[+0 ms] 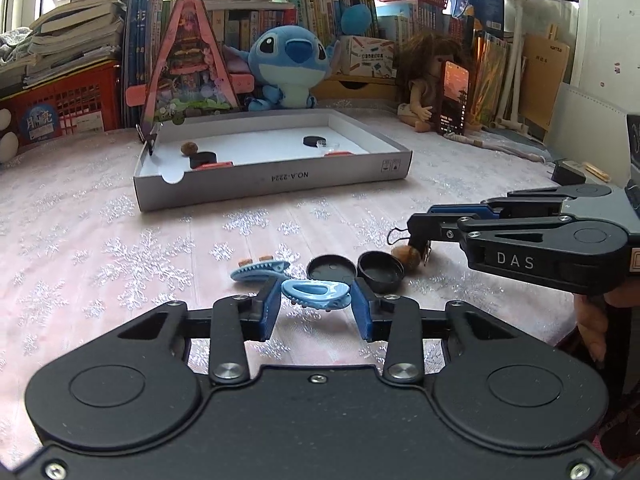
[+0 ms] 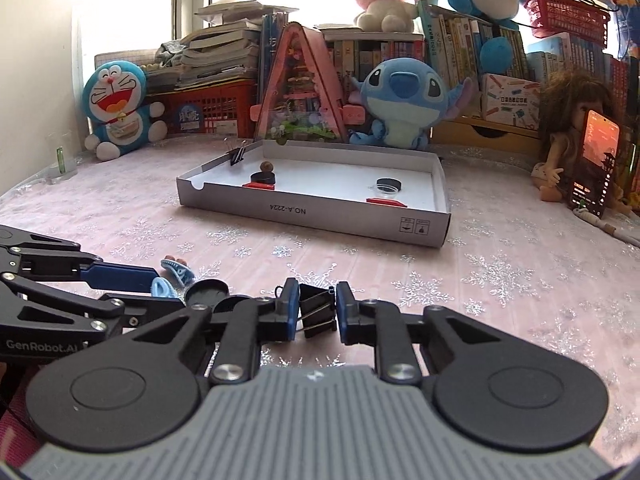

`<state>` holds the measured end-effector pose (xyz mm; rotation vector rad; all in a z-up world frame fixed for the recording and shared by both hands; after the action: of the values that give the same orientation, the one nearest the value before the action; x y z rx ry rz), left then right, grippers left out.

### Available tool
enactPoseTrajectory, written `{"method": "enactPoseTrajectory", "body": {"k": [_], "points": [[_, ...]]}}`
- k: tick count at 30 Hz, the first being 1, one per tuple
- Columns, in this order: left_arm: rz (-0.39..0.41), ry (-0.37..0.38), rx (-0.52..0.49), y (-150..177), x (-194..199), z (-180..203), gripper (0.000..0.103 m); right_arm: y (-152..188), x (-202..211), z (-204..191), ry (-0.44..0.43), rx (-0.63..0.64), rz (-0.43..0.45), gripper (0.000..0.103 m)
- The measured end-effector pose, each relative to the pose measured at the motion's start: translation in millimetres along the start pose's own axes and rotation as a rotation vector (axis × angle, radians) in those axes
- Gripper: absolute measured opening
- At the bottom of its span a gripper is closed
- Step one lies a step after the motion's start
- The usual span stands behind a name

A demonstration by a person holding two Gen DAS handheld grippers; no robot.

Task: Organize rigid objects
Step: 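Grasp the blue hair clip with the left tool while the right tool grasps the black binder clip, then carry the blue hair clip and black binder clip in both tools over the tray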

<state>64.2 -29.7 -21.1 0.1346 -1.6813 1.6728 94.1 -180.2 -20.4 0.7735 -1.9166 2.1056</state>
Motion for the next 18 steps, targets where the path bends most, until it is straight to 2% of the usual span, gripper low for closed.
{"method": "enactPoseTrajectory", "body": {"k": [18], "points": [[0.051, -0.061, 0.062, -36.4, 4.0, -28.8, 0.036, -30.3, 4.1, 34.9, 0.095, -0.086, 0.044, 0.024]]}}
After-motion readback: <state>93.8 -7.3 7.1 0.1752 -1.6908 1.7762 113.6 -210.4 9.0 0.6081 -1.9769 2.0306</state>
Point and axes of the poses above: each gripper's, at about its wrist camera, not at the fingertips, and x roughly against the way its jaws point, z to its right, y to its underside, the point moved 7 cm from there along -x, roughly the way its jaws point, and after that the axes turned 6 degrees about y, right-handed, at the moved point
